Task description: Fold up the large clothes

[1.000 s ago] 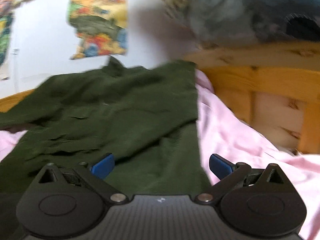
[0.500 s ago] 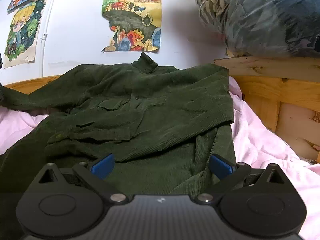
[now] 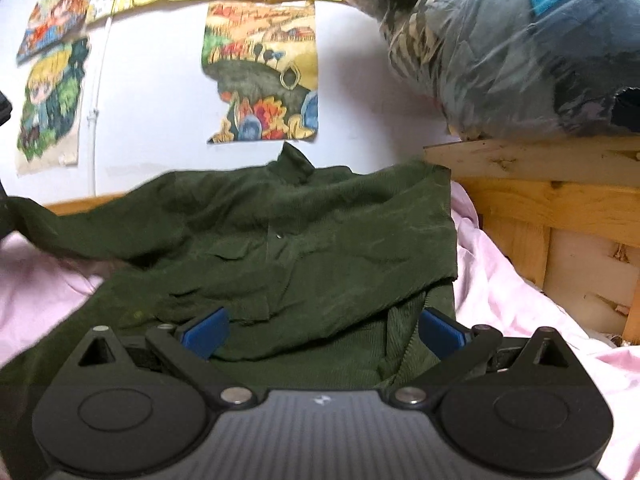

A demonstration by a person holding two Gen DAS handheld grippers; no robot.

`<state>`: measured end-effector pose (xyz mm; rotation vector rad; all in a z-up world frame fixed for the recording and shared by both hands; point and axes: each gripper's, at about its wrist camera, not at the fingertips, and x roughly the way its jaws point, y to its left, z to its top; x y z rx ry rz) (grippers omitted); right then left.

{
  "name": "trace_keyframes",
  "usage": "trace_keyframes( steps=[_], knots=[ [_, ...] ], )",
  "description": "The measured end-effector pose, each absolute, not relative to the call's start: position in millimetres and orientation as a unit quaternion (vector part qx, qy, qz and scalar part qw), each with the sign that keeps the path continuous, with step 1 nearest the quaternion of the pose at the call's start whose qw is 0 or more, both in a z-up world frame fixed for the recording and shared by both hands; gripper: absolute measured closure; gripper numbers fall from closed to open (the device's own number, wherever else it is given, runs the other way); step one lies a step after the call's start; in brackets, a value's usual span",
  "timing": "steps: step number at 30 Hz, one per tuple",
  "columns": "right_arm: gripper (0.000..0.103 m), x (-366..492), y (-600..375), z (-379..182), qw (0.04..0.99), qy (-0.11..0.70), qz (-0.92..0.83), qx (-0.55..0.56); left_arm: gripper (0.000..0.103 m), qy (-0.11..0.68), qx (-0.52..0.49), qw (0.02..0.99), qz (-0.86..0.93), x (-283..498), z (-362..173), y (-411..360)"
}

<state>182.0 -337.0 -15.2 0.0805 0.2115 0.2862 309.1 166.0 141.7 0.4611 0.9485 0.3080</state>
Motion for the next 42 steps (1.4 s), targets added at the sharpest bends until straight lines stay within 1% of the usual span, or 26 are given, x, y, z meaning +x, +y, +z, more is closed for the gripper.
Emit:
trace_keyframes(
  steps=[4, 8, 12, 15, 16, 17, 18, 19, 20, 21, 22, 25, 26, 27, 28, 29, 30, 31, 32, 34, 38, 39, 40, 42],
  knots=[
    [0.0, 175, -343, -8, 0.974, 0.11, 0.185, 0.077, 0.097, 0.482, 0.137, 0.865, 0.034, 290, 160, 104],
    [0.0, 175, -354, -8, 0.94, 0.119, 0.279, 0.157, 0.097, 0.487, 0.091, 0.865, -0.076, 286, 162, 35],
    [0.0, 190, -365, -16, 0.87, 0.151, 0.391, 0.258, 0.098, 0.472, 0.108, 0.865, -0.132, 298, 156, -36],
    [0.0, 197, -364, -25, 0.863, 0.169, 0.4, 0.259, 0.098, 0.454, 0.116, 0.869, -0.158, 312, 146, -80],
    [0.0, 197, -362, -29, 0.872, 0.174, 0.389, 0.242, 0.095, 0.449, 0.116, 0.871, -0.161, 317, 141, -87],
    [0.0, 197, -360, -32, 0.881, 0.179, 0.377, 0.224, 0.092, 0.441, 0.113, 0.875, -0.163, 321, 136, -97],
    [0.0, 197, -358, -35, 0.89, 0.181, 0.363, 0.207, 0.082, 0.433, 0.106, 0.88, -0.166, 323, 132, -102],
    [0.0, 198, -356, -39, 0.899, 0.187, 0.346, 0.192, 0.07, 0.423, 0.093, 0.885, -0.172, 324, 127, -105],
    [0.0, 199, -354, -43, 0.905, 0.194, 0.33, 0.185, 0.062, 0.419, 0.083, 0.888, -0.173, 323, 123, -106],
    [0.0, 204, -354, -46, 0.908, 0.205, 0.315, 0.186, 0.048, 0.415, 0.075, 0.891, -0.17, 322, 122, -105],
    [0.0, 207, -353, -50, 0.909, 0.212, 0.305, 0.191, 0.037, 0.41, 0.071, 0.894, -0.168, 318, 122, -103],
    [0.001, 220, -355, -57, 0.904, 0.23, 0.286, 0.219, 0.028, 0.385, 0.075, 0.906, -0.158, 309, 127, -93],
    [0.004, 222, -354, -57, 0.906, 0.235, 0.276, 0.221, 0.026, 0.377, 0.074, 0.911, -0.15, 305, 128, -84],
    [0.013, 223, -352, -58, 0.909, 0.235, 0.266, 0.218, 0.022, 0.37, 0.073, 0.916, -0.138, 303, 129, -72],
    [0.02, 223, -348, -59, 0.914, 0.239, 0.252, 0.209, 0.021, 0.366, 0.072, 0.919, -0.123, 303, 129, -63],
    [0.042, 225, -344, -59, 0.919, 0.243, 0.24, 0.196, 0.021, 0.365, 0.072, 0.922, -0.103, 301, 128, -51],
    [0.069, 225, -341, -60, 0.925, 0.244, 0.229, 0.181, 0.021, 0.365, 0.075, 0.924, -0.08, 300, 126, -38],
    [0.074, 226, -340, -62, 0.929, 0.244, 0.219, 0.171, 0.021, 0.366, 0.079, 0.925, -0.059, 301, 124, -27],
    [0.083, 226, -342, -62, 0.932, 0.24, 0.211, 0.173, 0.021, 0.365, 0.084, 0.927, -0.039, 302, 121, -16],
    [0.087, 223, -351, -59, 0.937, 0.22, 0.196, 0.186, 0.021, 0.362, 0.093, 0.928, 0.003, 307, 114, 8],
    [0.087, 220, -371, -43, 0.955, 0.174, 0.164, 0.173, 0.021, 0.354, 0.087, 0.93, 0.049, 320, 107, 42],
    [0.082, 221, -372, -43, 0.958, 0.17, 0.168, 0.161, 0.021, 0.354, 0.082, 0.93, 0.057, 325, 106, 48],
    [0.076, 222, -371, -47, 0.959, 0.169, 0.172, 0.149, 0.021, 0.355, 0.078, 0.93, 0.061, 330, 105, 53],
    [0.047, 221, -371, -55, 0.966, 0.154, 0.159, 0.136, 0.019, 0.357, 0.075, 0.929, 0.063, 341, 106, 59]
  ],
)
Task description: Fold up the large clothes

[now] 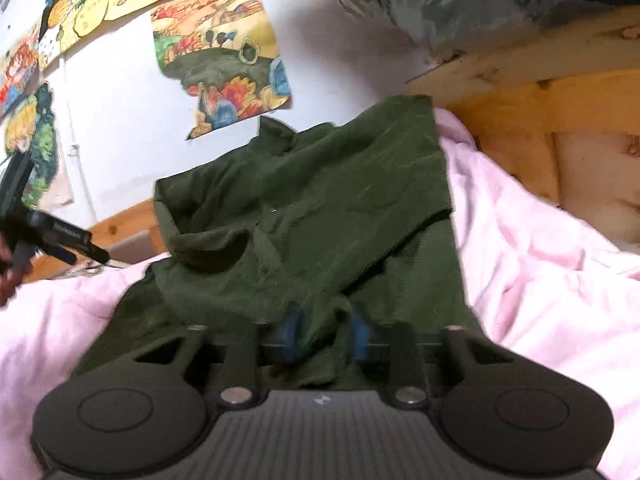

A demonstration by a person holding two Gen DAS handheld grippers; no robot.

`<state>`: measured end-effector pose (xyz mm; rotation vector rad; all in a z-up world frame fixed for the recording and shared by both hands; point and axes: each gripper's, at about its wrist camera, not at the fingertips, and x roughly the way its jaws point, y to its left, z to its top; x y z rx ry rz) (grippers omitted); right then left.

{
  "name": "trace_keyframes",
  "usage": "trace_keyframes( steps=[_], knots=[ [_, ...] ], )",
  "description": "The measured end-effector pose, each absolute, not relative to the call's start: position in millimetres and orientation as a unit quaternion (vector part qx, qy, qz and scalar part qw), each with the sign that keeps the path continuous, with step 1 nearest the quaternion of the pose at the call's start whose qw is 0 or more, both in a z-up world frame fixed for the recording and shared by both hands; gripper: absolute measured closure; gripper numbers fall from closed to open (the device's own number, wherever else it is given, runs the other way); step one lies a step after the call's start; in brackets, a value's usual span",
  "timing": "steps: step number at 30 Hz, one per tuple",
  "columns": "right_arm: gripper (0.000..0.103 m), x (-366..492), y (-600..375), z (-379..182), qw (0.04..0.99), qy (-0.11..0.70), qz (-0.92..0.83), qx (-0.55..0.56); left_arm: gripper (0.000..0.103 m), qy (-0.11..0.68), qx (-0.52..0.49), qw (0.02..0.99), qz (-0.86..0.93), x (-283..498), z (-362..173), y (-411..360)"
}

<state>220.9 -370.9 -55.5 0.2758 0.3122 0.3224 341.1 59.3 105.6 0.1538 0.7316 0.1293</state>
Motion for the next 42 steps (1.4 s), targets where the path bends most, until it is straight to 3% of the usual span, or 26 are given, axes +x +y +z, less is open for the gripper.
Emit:
trace_keyframes(
  steps=[6, 10, 15, 21, 27, 29, 39, 42],
  knots=[
    [0.012, 227, -370, -60, 0.976, 0.101, 0.147, 0.126, 0.014, 0.373, 0.137, 0.916, 0.053, 416, 99, 43],
    [0.009, 230, -373, -62, 0.976, 0.105, 0.144, 0.124, 0.018, 0.388, 0.189, 0.9, 0.053, 472, 73, 17],
    [0.002, 236, -377, -70, 0.976, 0.119, 0.122, 0.135, 0.018, 0.354, 0.161, 0.918, 0.077, 519, 53, 4],
    [0.0, 241, -376, -68, 0.978, 0.126, 0.112, 0.124, 0.018, 0.317, 0.147, 0.931, 0.105, 526, 40, 0],
    [0.0, 260, -374, -34, 0.988, 0.088, 0.099, 0.078, 0.001, 0.279, 0.104, 0.951, 0.087, 457, 44, 5],
    [0.0, 275, -373, -19, 0.989, 0.092, 0.099, 0.064, 0.001, 0.281, 0.09, 0.953, 0.065, 436, 42, 3],
    [0.001, 443, -346, 86, 0.97, 0.141, 0.196, 0.039, 0.001, 0.312, 0.107, 0.944, 0.01, 409, 21, -16],
    [0.01, 501, -326, 106, 0.968, 0.155, 0.189, 0.047, 0.001, 0.303, 0.1, 0.948, 0.011, 410, 19, -9]
  ],
)
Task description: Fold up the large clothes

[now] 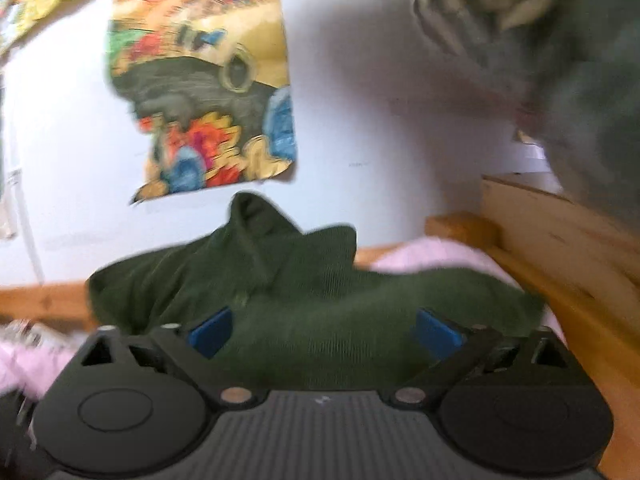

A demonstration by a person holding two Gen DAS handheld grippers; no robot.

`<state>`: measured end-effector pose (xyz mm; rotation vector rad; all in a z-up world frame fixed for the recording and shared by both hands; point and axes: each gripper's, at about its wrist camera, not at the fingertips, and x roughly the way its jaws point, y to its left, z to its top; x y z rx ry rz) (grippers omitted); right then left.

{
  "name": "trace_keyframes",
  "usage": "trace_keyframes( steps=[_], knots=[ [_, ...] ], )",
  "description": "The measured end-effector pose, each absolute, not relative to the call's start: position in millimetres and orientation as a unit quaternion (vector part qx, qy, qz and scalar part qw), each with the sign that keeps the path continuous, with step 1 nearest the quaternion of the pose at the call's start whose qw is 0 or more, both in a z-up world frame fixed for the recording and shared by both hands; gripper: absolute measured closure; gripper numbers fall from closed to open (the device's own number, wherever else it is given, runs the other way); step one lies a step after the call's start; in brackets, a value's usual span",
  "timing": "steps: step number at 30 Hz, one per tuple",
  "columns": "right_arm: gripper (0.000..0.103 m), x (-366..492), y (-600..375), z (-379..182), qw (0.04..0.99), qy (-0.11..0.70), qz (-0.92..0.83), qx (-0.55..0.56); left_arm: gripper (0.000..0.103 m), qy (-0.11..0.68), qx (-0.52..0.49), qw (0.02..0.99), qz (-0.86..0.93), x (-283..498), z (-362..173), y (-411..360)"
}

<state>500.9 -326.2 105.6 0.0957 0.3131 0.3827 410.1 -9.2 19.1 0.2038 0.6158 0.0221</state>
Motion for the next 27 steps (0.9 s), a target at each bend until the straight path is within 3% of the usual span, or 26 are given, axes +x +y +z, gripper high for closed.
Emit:
trace_keyframes(
  steps=[5, 11, 13, 14, 15, 18, 24, 27],
  knots=[
    [0.02, 583, -279, 126, 0.974, 0.16, 0.159, -0.001, 0.001, 0.305, 0.081, 0.949, -0.002, 405, 13, -1],
    [0.022, 648, -255, 114, 0.971, 0.193, 0.139, 0.03, 0.001, 0.31, 0.053, 0.949, -0.009, 400, 14, 5],
    [0.029, 663, -250, 106, 0.967, 0.216, 0.13, 0.035, 0.001, 0.307, 0.051, 0.95, -0.011, 399, 15, 7],
    [0.036, 666, -250, 103, 0.967, 0.217, 0.129, 0.041, 0.001, 0.307, 0.051, 0.95, -0.009, 399, 15, 8],
    [0.063, 667, -249, 102, 0.969, 0.209, 0.127, 0.043, 0.001, 0.307, 0.049, 0.95, -0.009, 398, 16, 9],
    [0.092, 662, -249, 101, 0.974, 0.187, 0.116, 0.045, 0.001, 0.307, 0.045, 0.95, -0.005, 396, 16, 13],
    [0.097, 591, -253, 112, 0.982, 0.1, 0.163, 0.006, 0.001, 0.3, 0.024, 0.953, 0.019, 391, 20, 22],
    [0.098, 523, -241, 114, 0.976, -0.002, 0.185, -0.114, 0.001, 0.297, -0.003, 0.954, 0.031, 384, 22, 30]
  ],
)
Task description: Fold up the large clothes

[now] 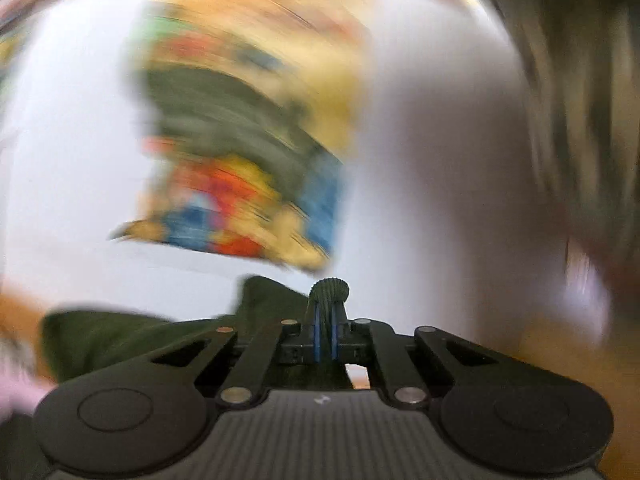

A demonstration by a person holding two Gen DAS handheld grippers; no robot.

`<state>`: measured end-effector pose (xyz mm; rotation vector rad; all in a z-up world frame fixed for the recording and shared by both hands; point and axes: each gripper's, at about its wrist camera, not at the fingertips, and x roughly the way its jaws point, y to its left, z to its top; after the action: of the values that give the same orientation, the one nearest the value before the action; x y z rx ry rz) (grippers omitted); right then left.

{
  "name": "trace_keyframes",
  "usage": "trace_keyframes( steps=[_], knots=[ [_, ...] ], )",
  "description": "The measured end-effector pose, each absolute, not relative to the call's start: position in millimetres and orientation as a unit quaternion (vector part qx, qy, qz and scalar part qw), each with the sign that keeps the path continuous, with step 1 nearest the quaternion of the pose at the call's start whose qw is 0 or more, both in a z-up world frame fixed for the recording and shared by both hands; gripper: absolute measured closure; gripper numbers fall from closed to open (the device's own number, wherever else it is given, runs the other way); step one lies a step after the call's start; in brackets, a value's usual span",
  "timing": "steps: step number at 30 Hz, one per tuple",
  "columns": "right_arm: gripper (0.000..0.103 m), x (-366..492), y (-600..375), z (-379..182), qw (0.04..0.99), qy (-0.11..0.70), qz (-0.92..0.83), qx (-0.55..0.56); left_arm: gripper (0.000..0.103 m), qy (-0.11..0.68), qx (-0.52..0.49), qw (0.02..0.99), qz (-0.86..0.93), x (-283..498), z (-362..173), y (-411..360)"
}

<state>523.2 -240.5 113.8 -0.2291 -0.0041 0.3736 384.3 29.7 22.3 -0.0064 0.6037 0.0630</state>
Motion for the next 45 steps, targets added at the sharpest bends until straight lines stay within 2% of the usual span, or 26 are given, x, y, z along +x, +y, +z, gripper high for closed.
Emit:
trace_keyframes(
  steps=[4, 8, 12, 15, 17, 19, 21, 23, 27, 30, 32, 34, 35, 36, 37, 40, 42, 45],
  knots=[
    [0.098, 417, -229, 85, 0.928, -0.125, 0.224, -0.27, 0.001, 0.286, -0.042, 0.957, 0.038, 365, 20, 41],
    [0.098, 332, -231, 37, 0.886, -0.154, 0.25, -0.359, 0.001, 0.285, -0.061, 0.955, 0.055, 347, 19, 61],
    [0.098, 282, -239, -4, 0.875, -0.099, 0.26, -0.396, 0.001, 0.28, -0.073, 0.955, 0.069, 328, 21, 80],
    [0.098, 259, -248, -35, 0.878, -0.019, 0.26, -0.402, 0.001, 0.274, -0.083, 0.955, 0.078, 315, 23, 92],
    [0.094, 251, -255, -46, 0.884, 0.011, 0.253, -0.393, 0.001, 0.273, -0.089, 0.954, 0.083, 313, 25, 97],
    [0.077, 245, -259, -46, 0.891, 0.034, 0.247, -0.38, 0.001, 0.27, -0.097, 0.954, 0.085, 314, 29, 101],
    [0.039, 239, -267, -35, 0.906, 0.037, 0.242, -0.345, 0.001, 0.259, -0.108, 0.956, 0.085, 317, 34, 102],
    [0.026, 240, -278, -21, 0.919, 0.038, 0.236, -0.315, 0.001, 0.244, -0.122, 0.959, 0.071, 325, 39, 101],
    [0.016, 259, -296, 2, 0.945, 0.046, 0.183, -0.267, 0.001, 0.223, -0.164, 0.961, 0.0, 360, 41, 103],
    [0.015, 287, -313, 11, 0.966, 0.065, 0.128, -0.215, 0.001, 0.225, -0.174, 0.958, -0.041, 401, 39, 101],
    [0.015, 309, -328, 18, 0.979, 0.09, 0.088, -0.158, 0.004, 0.258, -0.168, 0.95, -0.045, 428, 35, 98],
    [0.015, 329, -344, 23, 0.987, 0.111, 0.05, -0.104, 0.02, 0.295, -0.169, 0.94, -0.031, 449, 27, 97],
    [0.015, 335, -353, 24, 0.989, 0.12, 0.033, -0.075, 0.024, 0.307, -0.174, 0.935, -0.025, 455, 23, 98],
    [0.015, 346, -362, 26, 0.99, 0.133, 0.017, -0.038, 0.031, 0.315, -0.179, 0.932, -0.022, 459, 20, 99],
    [0.017, 356, -370, 27, 0.99, 0.143, 0.008, -0.008, 0.047, 0.317, -0.188, 0.93, -0.025, 461, 18, 101],
    [0.042, 388, -393, 35, 0.983, 0.156, 0.003, 0.098, 0.079, 0.304, -0.176, 0.936, -0.036, 460, 24, 96],
    [0.075, 398, -403, 39, 0.975, 0.153, 0.014, 0.158, 0.085, 0.294, -0.16, 0.941, -0.04, 458, 32, 93],
    [0.086, 393, -398, 49, 0.979, 0.134, 0.019, 0.155, 0.088, 0.273, -0.162, 0.948, -0.029, 452, 47, 97]
  ],
)
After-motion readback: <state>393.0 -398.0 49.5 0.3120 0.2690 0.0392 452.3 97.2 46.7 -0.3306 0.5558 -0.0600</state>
